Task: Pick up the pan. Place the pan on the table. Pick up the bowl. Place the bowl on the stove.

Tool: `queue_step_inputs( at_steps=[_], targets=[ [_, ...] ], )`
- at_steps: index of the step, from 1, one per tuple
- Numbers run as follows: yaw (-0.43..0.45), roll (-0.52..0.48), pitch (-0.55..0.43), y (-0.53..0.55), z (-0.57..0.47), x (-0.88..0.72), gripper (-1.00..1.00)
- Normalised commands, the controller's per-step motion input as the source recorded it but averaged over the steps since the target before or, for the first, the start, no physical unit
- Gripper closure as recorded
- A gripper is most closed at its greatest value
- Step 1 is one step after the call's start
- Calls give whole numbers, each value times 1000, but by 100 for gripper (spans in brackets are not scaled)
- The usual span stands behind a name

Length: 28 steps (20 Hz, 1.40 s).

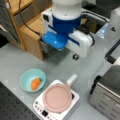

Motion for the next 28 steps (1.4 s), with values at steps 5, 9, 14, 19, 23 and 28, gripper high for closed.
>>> queue_step_inputs(
  at_steps=[5, 9, 14, 19, 23, 28],
  targets=[
    [-89, -64, 125, 106, -89, 360, -100],
    [-55, -47, 79, 35, -57, 303, -100],
    [-34, -43, 71, 10, -61, 254, -100],
    [-31, -66, 55, -13, -155, 143, -100],
    [-18, -89, 28, -22, -137, -27, -100],
    [11, -95, -21, -82, -107, -139, -100]
  ],
)
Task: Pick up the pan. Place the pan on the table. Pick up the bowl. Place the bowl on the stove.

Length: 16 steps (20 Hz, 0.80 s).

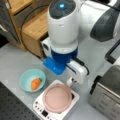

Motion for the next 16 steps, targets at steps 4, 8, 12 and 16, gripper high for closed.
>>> queue_step_inputs(
  at_steps=[4, 8, 12, 16],
  targets=[
    [26, -90, -28, -92, -99, -234, -100],
    [35, -104, -8, -12, -47, -360, -100],
    [39, -113, -56, 39, -120, -370, -100],
    [49, -127, -77, 54, -229, -364, -100]
  ],
)
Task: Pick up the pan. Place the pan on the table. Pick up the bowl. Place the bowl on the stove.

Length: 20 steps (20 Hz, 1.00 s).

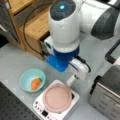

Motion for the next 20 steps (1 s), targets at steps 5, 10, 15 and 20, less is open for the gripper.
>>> queue_step_inputs(
  at_steps=[5, 10, 15, 20],
  targets=[
    [47, -143, -118, 14, -258, -279, -100],
    [53, -131, -99, -28, -196, -130, -100],
    [64, -98, 28, -64, -12, 25, -100],
    [66, -79, 108, -53, 86, 176, -100]
  ],
)
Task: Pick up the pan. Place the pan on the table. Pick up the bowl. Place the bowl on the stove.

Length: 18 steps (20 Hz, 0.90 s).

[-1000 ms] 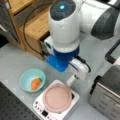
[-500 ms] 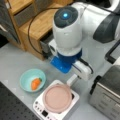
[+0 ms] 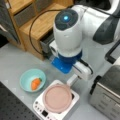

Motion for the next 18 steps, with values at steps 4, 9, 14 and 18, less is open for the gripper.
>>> queue_step_inputs(
  at_steps=[4, 9, 14, 18],
  targets=[
    [66, -86, 124, -46, 20, 236, -100],
    [73, -107, 144, -45, -52, 331, -100],
    [93, -124, 142, -84, -102, 430, -100],
    [99, -138, 137, -65, -74, 470, -100]
  ],
)
